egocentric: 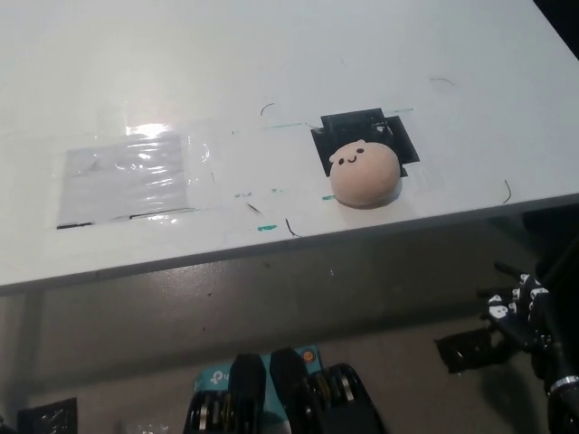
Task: The robot uses its right hand to grab and squeeze a pink dumpling toy kept on the black mask on the desk
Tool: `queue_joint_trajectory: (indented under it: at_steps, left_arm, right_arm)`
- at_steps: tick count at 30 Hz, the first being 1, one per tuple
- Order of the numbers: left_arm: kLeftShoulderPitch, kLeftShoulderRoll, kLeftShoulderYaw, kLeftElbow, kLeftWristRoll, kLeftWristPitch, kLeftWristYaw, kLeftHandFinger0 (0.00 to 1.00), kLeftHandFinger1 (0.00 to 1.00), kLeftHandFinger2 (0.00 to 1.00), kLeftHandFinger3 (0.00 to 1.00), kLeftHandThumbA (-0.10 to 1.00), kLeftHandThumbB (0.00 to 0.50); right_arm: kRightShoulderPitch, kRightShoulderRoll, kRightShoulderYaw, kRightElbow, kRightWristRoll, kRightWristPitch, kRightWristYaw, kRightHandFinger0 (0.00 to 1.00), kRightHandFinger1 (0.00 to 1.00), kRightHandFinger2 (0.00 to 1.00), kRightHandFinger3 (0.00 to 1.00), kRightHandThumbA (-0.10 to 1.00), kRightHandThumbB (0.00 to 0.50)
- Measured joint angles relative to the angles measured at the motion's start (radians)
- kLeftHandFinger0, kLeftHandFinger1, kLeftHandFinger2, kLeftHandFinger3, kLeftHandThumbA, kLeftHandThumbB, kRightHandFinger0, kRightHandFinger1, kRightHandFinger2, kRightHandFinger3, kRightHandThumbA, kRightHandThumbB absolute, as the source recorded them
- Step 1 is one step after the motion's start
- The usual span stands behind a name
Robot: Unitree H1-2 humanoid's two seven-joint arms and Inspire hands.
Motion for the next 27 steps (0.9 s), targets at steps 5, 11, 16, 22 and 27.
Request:
queue_joint_trajectory:
  at_steps: [5, 11, 16, 22, 27]
  left_arm:
    - [0.001, -0.001, 0.000, 0.002, -0.004, -0.007, -0.012, 0.00, 0.00, 0.09, 0.16, 0.99, 0.500]
    - [0.001, -0.002, 0.000, 0.006, -0.005, -0.018, -0.019, 0.00, 0.00, 0.10, 0.16, 0.99, 0.500]
    - [0.000, -0.002, 0.000, 0.007, -0.005, -0.022, -0.022, 0.00, 0.01, 0.10, 0.16, 0.99, 0.500]
    - [0.001, -0.002, 0.001, 0.006, -0.007, -0.022, -0.028, 0.00, 0.00, 0.09, 0.16, 0.99, 0.500]
    - [0.000, -0.002, 0.000, 0.005, -0.007, -0.022, -0.028, 0.00, 0.01, 0.10, 0.17, 1.00, 0.500]
  right_arm:
    - [-0.042, -0.026, 0.006, -0.066, 0.001, 0.020, 0.018, 0.28, 0.37, 0.54, 0.82, 0.15, 0.114]
    - [-0.207, -0.073, 0.016, -0.117, 0.004, 0.037, 0.047, 0.26, 0.35, 0.52, 0.77, 0.17, 0.140]
    - [-0.372, -0.105, 0.054, -0.133, 0.000, 0.039, 0.070, 0.24, 0.35, 0.51, 0.67, 0.21, 0.177]
    - [-0.493, -0.111, 0.099, -0.076, -0.013, 0.032, 0.084, 0.25, 0.36, 0.51, 0.65, 0.19, 0.246]
    - [-0.579, -0.116, 0.171, 0.025, -0.042, 0.012, 0.108, 0.32, 0.44, 0.67, 0.90, 0.25, 0.315]
